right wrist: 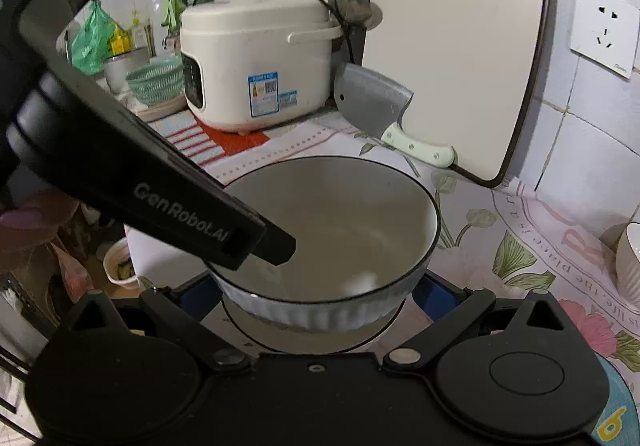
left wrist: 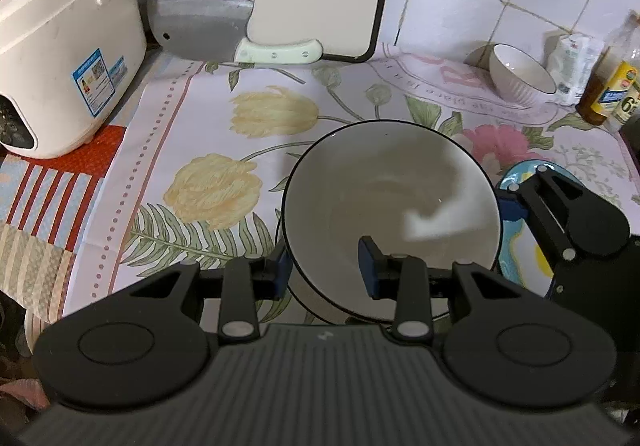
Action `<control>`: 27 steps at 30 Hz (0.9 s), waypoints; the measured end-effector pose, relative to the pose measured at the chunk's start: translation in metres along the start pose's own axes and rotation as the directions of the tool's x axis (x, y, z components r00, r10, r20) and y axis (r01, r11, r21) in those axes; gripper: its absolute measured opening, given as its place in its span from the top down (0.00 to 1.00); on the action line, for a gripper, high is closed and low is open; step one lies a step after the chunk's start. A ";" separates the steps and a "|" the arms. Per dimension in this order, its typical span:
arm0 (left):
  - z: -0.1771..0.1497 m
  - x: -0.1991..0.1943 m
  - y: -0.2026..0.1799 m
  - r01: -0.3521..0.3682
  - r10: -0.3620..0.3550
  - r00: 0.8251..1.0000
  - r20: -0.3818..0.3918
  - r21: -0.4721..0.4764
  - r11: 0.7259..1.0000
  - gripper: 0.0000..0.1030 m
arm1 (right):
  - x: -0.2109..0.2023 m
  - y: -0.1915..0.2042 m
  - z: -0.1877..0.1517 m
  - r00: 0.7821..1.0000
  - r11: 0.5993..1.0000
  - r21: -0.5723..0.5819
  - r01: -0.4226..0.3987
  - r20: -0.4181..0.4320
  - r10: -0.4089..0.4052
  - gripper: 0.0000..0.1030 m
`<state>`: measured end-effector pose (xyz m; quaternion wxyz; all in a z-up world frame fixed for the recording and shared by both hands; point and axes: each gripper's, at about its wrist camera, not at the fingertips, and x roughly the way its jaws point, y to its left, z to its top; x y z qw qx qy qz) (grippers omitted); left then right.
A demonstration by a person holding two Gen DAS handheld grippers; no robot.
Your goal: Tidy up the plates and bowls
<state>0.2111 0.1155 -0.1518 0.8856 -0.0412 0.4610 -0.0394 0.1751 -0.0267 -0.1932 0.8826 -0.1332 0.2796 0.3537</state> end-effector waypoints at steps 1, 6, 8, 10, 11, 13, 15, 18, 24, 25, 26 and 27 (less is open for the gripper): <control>0.000 0.001 0.000 -0.005 0.005 1.000 -0.004 -0.002 1.000 0.67 | 0.002 0.000 -0.001 1.000 1.000 -0.001 0.003 -0.006 -0.003 0.01; -0.003 0.005 -0.004 -0.039 0.039 0.999 -0.005 0.012 0.999 0.67 | 0.008 0.002 -0.001 0.999 1.000 -0.008 0.002 -0.046 -0.002 0.01; -0.003 0.008 -0.004 -0.047 0.047 0.999 -0.011 0.001 0.999 0.68 | 0.009 0.001 0.002 0.998 1.000 -0.008 -0.003 -0.062 0.003 0.01; -0.003 0.011 -0.002 -0.048 0.048 0.999 -0.017 -0.019 0.999 0.68 | 0.011 0.001 0.005 0.996 1.000 -0.009 -0.003 -0.088 0.002 0.01; -0.003 0.012 -0.001 -0.048 0.048 0.999 -0.014 -0.028 0.998 0.68 | 0.013 -0.001 0.006 0.994 1.000 -0.003 -0.006 -0.113 0.006 0.01; -0.003 0.012 -0.001 -0.051 0.051 0.999 -0.006 -0.031 0.998 0.69 | 0.016 -0.004 0.011 0.988 1.000 0.026 -0.013 -0.152 0.016 0.01; -0.002 0.013 -0.002 -0.051 0.051 0.999 -0.002 -0.031 0.998 0.69 | 0.018 -0.007 0.013 0.985 0.999 0.044 -0.018 -0.170 0.026 0.01; -0.002 0.013 -0.001 -0.051 0.051 0.999 0.000 -0.041 0.998 0.71 | 0.019 -0.008 0.014 0.981 0.998 0.049 -0.032 -0.189 0.041 0.00; -0.001 0.014 0.002 -0.050 0.050 0.999 0.002 -0.079 0.996 0.73 | 0.026 -0.009 0.017 0.957 0.998 0.033 -0.054 -0.283 0.061 0.00; -0.001 0.014 0.002 -0.051 0.052 0.999 0.003 -0.081 0.995 0.73 | 0.027 -0.007 0.016 0.952 0.999 0.015 -0.044 -0.301 0.046 0.00; -0.001 0.014 0.002 -0.053 0.053 0.999 0.004 -0.083 0.995 0.73 | 0.026 -0.005 0.014 0.952 0.999 -0.003 -0.034 -0.304 0.032 0.00; -0.001 0.014 0.002 -0.054 0.055 0.998 0.005 -0.084 0.995 0.74 | 0.025 -0.004 0.013 0.953 0.999 -0.012 -0.031 -0.303 0.026 0.00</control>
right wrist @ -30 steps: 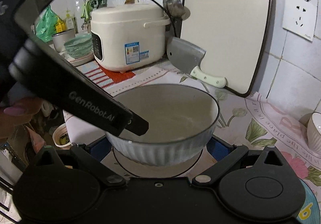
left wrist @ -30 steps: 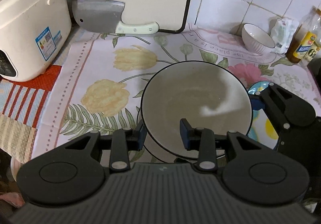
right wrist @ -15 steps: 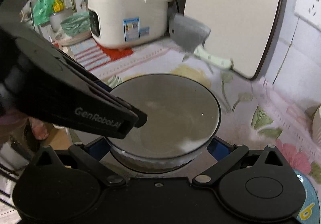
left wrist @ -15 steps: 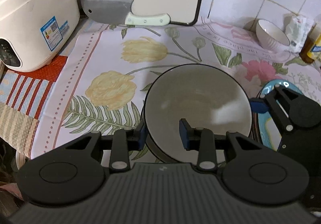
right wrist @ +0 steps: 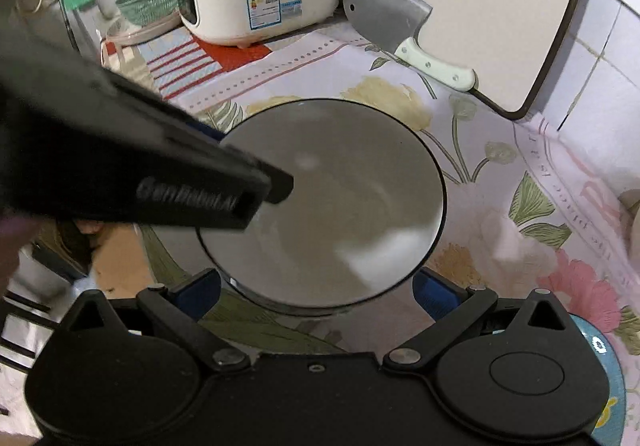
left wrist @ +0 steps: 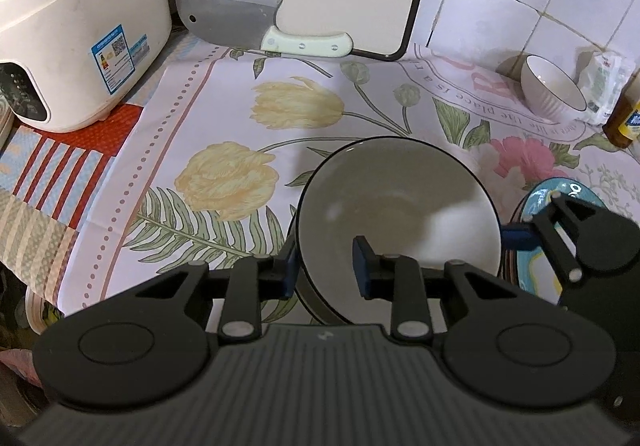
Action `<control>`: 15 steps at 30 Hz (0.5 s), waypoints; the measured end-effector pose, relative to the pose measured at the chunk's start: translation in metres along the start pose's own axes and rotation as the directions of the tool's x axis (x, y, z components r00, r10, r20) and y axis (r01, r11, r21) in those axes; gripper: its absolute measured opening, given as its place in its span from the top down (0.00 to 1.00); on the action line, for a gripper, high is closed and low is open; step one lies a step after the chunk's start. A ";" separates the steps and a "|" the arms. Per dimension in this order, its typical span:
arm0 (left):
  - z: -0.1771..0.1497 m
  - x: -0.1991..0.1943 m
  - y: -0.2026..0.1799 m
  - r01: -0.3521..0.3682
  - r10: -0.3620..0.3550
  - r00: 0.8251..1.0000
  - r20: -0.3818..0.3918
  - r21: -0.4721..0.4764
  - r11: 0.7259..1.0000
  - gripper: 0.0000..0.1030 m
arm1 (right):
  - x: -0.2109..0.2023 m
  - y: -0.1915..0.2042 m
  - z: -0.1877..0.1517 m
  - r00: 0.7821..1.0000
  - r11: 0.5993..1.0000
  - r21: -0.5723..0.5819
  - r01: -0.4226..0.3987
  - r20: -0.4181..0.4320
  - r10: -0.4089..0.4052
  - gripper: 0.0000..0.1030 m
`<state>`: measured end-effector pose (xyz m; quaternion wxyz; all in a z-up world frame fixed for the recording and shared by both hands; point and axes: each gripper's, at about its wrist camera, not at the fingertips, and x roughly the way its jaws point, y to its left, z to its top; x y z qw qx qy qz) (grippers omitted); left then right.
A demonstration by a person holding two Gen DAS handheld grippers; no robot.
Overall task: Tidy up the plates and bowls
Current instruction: 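Lower the white bowl into the other white bowl and open both grippers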
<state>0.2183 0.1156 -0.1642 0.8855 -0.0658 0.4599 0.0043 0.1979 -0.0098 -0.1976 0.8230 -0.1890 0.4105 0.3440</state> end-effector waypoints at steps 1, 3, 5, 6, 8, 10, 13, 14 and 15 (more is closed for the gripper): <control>0.000 0.000 0.000 -0.001 0.001 1.000 0.001 -0.002 1.000 0.74 | 0.000 0.001 -0.002 1.000 1.000 -0.004 0.003 -0.001 -0.003 0.00; -0.001 -0.001 0.000 0.000 0.000 1.000 -0.001 -0.009 1.000 0.74 | -0.002 0.003 -0.007 1.000 1.000 0.006 0.007 0.007 -0.007 0.00; -0.001 -0.002 0.001 0.005 -0.005 1.000 -0.001 -0.024 1.000 0.74 | -0.006 0.004 -0.012 1.000 1.000 0.022 0.014 0.025 -0.014 0.00; -0.002 -0.003 0.002 0.004 -0.004 1.000 0.002 -0.027 1.000 0.74 | -0.008 0.005 -0.013 0.999 0.999 0.029 0.014 0.037 -0.015 0.00; -0.002 -0.005 0.003 -0.019 0.019 1.000 0.004 -0.023 1.000 0.72 | -0.016 0.005 -0.018 0.997 0.999 0.044 0.016 0.079 -0.019 0.00; -0.003 -0.005 0.006 -0.006 0.006 1.000 0.006 -0.022 1.000 0.72 | -0.023 0.006 -0.021 0.993 0.999 0.051 0.018 0.113 -0.024 0.00; -0.006 -0.006 0.008 0.008 -0.008 1.000 -0.001 -0.039 0.999 0.72 | -0.028 0.007 -0.023 0.986 0.998 0.054 0.025 0.164 -0.034 0.00; -0.007 -0.007 0.008 0.003 -0.003 1.000 -0.001 -0.039 0.999 0.72 | -0.030 0.008 -0.024 0.984 0.998 0.054 0.030 0.176 -0.039 0.00; -0.007 -0.009 0.008 -0.001 0.001 1.000 0.001 -0.041 0.999 0.71 | -0.030 0.007 -0.023 0.982 0.998 0.057 0.033 0.182 -0.043 0.00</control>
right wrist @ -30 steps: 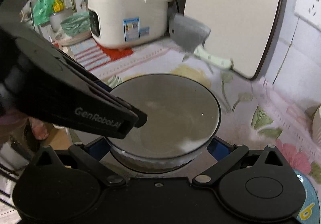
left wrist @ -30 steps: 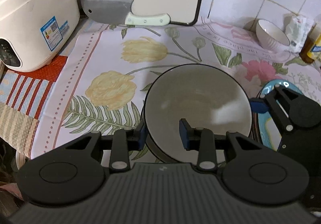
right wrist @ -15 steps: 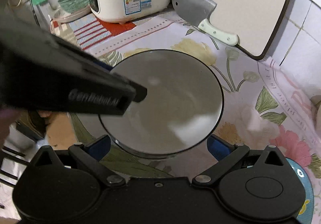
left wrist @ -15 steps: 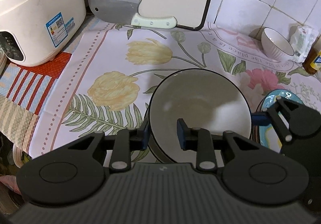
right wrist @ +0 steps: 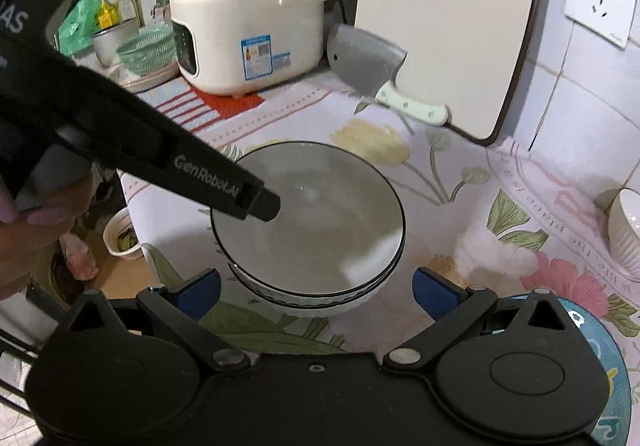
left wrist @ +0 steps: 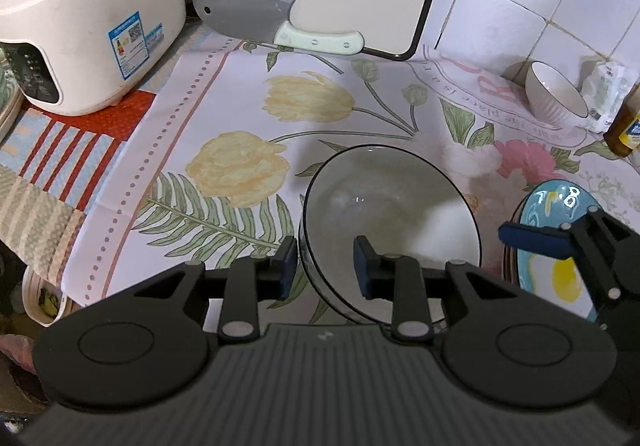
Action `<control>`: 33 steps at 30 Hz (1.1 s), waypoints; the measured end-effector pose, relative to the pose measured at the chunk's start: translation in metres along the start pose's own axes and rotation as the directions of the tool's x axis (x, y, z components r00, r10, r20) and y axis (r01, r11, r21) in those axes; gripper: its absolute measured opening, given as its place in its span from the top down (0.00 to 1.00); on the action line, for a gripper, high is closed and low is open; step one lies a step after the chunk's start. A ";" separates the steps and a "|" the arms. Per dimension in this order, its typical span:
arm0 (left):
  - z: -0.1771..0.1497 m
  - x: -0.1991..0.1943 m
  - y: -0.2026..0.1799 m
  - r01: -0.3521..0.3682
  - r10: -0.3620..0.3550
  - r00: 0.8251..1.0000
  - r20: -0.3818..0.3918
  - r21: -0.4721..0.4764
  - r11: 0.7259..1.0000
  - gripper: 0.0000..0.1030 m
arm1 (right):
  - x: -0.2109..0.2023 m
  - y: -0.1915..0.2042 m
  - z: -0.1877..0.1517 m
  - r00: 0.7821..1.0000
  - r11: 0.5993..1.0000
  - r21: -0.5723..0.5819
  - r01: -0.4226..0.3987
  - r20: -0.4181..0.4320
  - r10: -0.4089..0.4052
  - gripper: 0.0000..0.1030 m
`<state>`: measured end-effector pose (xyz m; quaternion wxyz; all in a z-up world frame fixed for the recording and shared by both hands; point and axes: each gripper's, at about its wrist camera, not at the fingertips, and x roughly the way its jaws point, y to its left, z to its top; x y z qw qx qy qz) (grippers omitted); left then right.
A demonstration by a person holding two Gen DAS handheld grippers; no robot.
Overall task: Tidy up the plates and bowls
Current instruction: 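Lower the white bowl into the other white bowl and open both grippers, then move both grippers to the white bowl in front of the bottles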
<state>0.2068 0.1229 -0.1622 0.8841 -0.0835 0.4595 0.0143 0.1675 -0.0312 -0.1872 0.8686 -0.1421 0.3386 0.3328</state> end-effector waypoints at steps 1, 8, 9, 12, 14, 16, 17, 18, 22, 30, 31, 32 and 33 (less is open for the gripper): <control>-0.001 -0.002 0.000 0.001 -0.001 1.000 0.003 -0.005 1.000 0.70 | -0.002 0.000 0.000 1.000 1.000 0.005 0.004 0.006 -0.004 0.00; -0.001 -0.032 -0.003 0.027 -0.028 0.999 0.030 0.009 1.000 0.60 | -0.042 -0.002 -0.004 0.994 0.999 0.021 0.048 0.101 -0.050 0.00; -0.001 -0.038 -0.006 0.029 -0.030 0.999 0.043 0.017 0.999 0.54 | -0.051 -0.004 -0.005 0.990 0.998 0.030 0.062 0.122 -0.065 0.00; -0.001 -0.052 -0.013 0.017 -0.020 0.998 0.062 0.041 0.999 0.50 | -0.077 -0.012 -0.011 0.977 0.993 0.070 0.096 0.183 -0.108 0.00; -0.001 -0.060 -0.017 0.021 -0.024 0.998 0.059 0.055 0.998 0.47 | -0.094 -0.021 -0.015 0.968 0.988 0.106 0.114 0.213 -0.134 0.00; 0.000 -0.065 -0.023 0.017 -0.019 0.999 0.035 0.071 0.997 0.45 | -0.111 -0.028 -0.018 0.959 0.981 0.135 0.139 0.230 -0.168 0.00; 0.001 -0.067 -0.029 0.014 -0.016 1.000 0.016 0.095 0.995 0.44 | -0.118 -0.030 -0.019 0.953 0.977 0.145 0.159 0.236 -0.190 0.00; 0.002 -0.071 -0.032 0.016 -0.017 1.000 0.014 0.109 0.994 0.44 | -0.132 -0.032 -0.020 0.941 0.971 0.155 0.182 0.260 -0.218 0.00; 0.008 -0.087 -0.049 0.059 -0.063 0.998 0.021 0.139 0.988 0.40 | -0.174 -0.033 -0.023 0.897 0.956 0.154 0.250 0.335 -0.288 0.00; 0.011 -0.109 -0.096 0.083 -0.087 0.996 0.008 0.243 0.967 0.33 | -0.227 -0.041 -0.035 0.857 0.951 0.109 0.288 0.413 -0.307 0.00; 0.011 -0.111 -0.101 0.088 -0.092 0.996 0.006 0.251 0.964 0.32 | -0.230 -0.044 -0.037 0.854 0.948 0.115 0.297 0.413 -0.318 0.00; 0.011 -0.112 -0.106 0.093 -0.097 0.995 0.004 0.260 0.961 0.31 | -0.233 -0.046 -0.039 0.852 0.946 0.122 0.300 0.411 -0.323 0.00; 0.012 -0.112 -0.112 0.099 -0.103 0.995 0.002 0.269 0.958 0.30 | -0.235 -0.049 -0.041 0.851 0.944 0.131 0.302 0.409 -0.329 0.00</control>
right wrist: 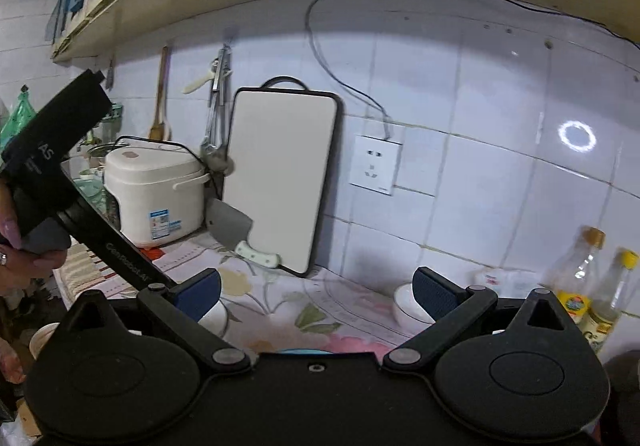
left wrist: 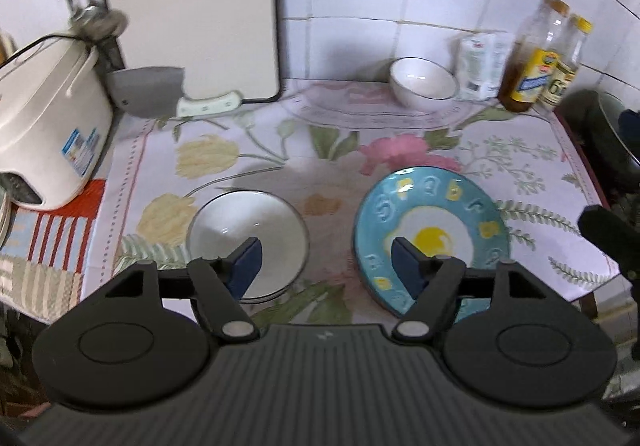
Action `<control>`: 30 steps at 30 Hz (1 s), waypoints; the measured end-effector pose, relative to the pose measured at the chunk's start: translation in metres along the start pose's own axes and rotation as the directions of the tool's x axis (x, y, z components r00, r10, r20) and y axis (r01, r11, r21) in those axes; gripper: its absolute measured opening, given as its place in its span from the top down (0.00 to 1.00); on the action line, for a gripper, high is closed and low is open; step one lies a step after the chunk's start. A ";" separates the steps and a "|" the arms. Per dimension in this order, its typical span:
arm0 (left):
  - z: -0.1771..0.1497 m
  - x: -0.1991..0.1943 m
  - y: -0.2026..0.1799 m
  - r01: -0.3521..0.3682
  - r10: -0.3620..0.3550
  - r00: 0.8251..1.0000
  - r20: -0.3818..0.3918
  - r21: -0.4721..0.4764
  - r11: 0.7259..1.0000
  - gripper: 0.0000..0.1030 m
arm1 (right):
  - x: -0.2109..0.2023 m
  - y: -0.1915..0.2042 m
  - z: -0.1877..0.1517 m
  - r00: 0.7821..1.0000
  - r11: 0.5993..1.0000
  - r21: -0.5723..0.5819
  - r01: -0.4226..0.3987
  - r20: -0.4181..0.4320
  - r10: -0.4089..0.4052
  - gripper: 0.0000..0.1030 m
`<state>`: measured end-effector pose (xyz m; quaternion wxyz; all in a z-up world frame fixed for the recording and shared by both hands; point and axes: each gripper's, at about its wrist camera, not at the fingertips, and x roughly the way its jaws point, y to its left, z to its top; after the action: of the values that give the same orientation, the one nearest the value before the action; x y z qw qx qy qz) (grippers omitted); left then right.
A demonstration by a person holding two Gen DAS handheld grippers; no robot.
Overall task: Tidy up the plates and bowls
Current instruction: 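Move both grippers to the white bowl in front of the bottles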
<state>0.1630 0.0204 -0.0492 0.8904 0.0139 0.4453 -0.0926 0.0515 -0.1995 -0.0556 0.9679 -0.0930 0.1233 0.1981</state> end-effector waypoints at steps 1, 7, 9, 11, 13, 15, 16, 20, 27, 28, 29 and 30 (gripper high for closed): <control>0.002 0.001 -0.005 0.004 -0.004 1.000 0.000 0.008 1.000 0.30 | -0.001 -0.005 -0.001 1.000 1.000 0.008 0.008 -0.001 -0.008 0.00; 0.013 0.019 -0.038 0.019 -0.017 1.000 -0.020 0.085 0.996 0.28 | -0.010 -0.037 -0.011 0.998 0.997 0.080 -0.005 0.057 0.001 0.00; 0.018 0.030 -0.051 0.018 -0.014 0.999 -0.030 0.114 0.993 0.28 | -0.011 -0.048 -0.014 0.996 0.997 0.077 -0.015 0.086 0.009 0.00; 0.023 0.041 -0.062 0.016 -0.012 0.999 -0.032 0.131 0.991 0.28 | -0.007 -0.058 -0.016 0.995 0.997 0.081 0.018 0.098 -0.026 0.00; 0.029 0.053 -0.072 0.017 -0.013 1.000 -0.027 0.143 0.990 0.28 | -0.001 -0.072 -0.019 0.993 0.993 0.112 0.035 0.106 -0.047 0.00; 0.037 0.065 -0.079 0.026 -0.024 1.000 -0.020 0.133 0.991 0.28 | 0.008 -0.085 -0.021 0.993 0.988 0.153 0.030 0.107 -0.047 0.00; 0.040 0.071 -0.081 0.039 -0.037 0.999 -0.020 0.126 0.991 0.28 | 0.015 -0.094 -0.023 0.994 0.983 0.181 0.029 0.099 -0.047 0.00; 0.053 0.104 -0.086 0.080 -0.076 0.996 -0.043 0.103 0.991 0.28 | 0.036 -0.126 -0.033 0.989 0.946 0.323 0.007 0.140 -0.055 0.00; 0.072 0.150 -0.079 0.126 -0.127 0.991 0.039 0.044 0.991 0.28 | 0.101 -0.169 -0.048 0.997 0.855 0.519 -0.006 0.071 -0.036 0.01; 0.076 0.158 -0.075 0.132 -0.132 0.990 0.043 0.019 0.991 0.28 | 0.108 -0.175 -0.051 0.997 0.831 0.556 -0.012 0.075 -0.036 0.01; 0.079 0.165 -0.072 0.136 -0.135 0.989 0.052 -0.006 0.991 0.29 | 0.116 -0.180 -0.053 0.996 0.808 0.588 -0.029 0.086 -0.026 0.02; 0.082 0.172 -0.070 0.148 -0.146 0.987 0.069 -0.026 0.989 0.29 | 0.124 -0.183 -0.055 0.996 0.790 0.611 -0.038 0.085 -0.018 0.03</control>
<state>0.3157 -0.0831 -0.1325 0.8957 -0.0360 0.4165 -0.1516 0.2256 -0.3328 -0.1178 0.9493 0.2346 0.1393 0.1563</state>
